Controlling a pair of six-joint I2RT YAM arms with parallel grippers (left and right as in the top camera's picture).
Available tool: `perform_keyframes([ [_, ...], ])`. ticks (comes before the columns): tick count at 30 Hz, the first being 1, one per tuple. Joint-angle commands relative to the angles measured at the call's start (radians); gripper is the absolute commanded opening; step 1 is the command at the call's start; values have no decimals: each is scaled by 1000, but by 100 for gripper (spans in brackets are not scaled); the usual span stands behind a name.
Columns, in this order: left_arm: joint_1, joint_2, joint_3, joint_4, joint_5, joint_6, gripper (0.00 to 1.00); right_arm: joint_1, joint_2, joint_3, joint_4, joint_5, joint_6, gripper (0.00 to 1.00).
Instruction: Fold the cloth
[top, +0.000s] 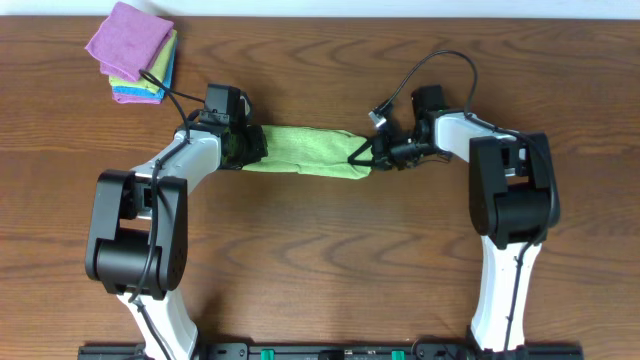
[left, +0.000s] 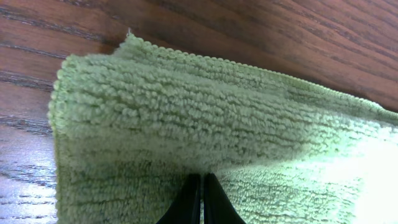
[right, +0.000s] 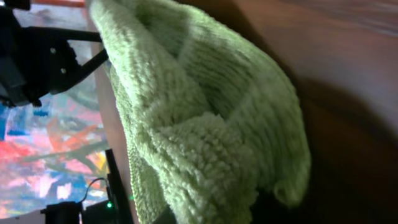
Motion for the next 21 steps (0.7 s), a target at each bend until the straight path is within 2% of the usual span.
perform_keyframes([
  [1,0,-46,-17,-17,-25,0,6,-57,-12,74,-56,41,34,1],
  [4,0,-128,-17,-19,-26,4,6,-99,-48,158,-196,171,30,1],
  [7,0,-234,-17,-34,-26,3,6,-132,-106,251,-377,432,30,1],
  [12,0,-373,-17,-92,-29,3,6,-121,-180,363,-563,872,32,2],
  [15,0,-436,-17,-135,-25,-10,6,-70,-190,380,-583,1012,42,2],
  [21,-1,-538,-17,-183,17,-27,6,108,-137,369,-494,1041,59,1],
])
